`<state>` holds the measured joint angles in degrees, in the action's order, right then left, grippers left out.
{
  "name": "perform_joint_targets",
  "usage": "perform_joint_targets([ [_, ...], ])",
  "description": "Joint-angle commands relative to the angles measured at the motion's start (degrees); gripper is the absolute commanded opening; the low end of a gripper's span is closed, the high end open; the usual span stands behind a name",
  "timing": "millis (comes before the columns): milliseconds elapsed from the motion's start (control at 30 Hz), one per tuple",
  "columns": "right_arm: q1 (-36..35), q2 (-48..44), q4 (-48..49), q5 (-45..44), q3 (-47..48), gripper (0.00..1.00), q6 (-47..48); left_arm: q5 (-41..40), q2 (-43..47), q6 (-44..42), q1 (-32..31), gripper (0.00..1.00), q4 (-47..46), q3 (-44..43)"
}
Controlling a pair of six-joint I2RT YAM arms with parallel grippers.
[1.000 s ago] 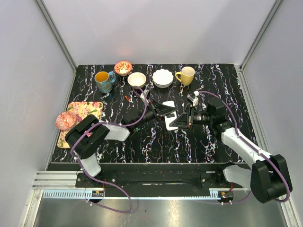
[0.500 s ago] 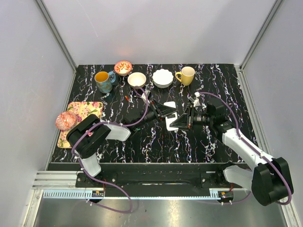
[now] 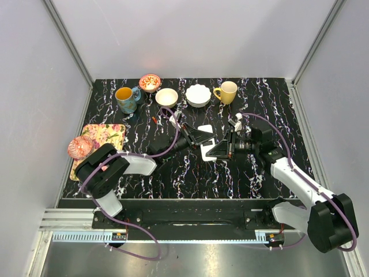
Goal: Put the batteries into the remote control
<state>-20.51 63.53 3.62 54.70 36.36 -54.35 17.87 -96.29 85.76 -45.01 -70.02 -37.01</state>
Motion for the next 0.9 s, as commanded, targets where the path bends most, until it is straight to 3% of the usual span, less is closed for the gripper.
perform_joint_targets([
  [0,1.9,2.7,2.5,-19.5,2.9,0.00,-2.2,11.9,5.2,-3.9,-8.8,0.00,-8.7,-0.8],
  [667,5.2,8.7,5.3,-21.9,8.9,0.04,-3.6,13.4,3.8,-4.1,-11.1,0.00,-8.9,-1.0],
  [867,5.8,9.9,6.0,-21.6,9.3,0.11,-4.1,14.5,3.3,-3.9,-11.2,0.00,-9.3,-1.7],
])
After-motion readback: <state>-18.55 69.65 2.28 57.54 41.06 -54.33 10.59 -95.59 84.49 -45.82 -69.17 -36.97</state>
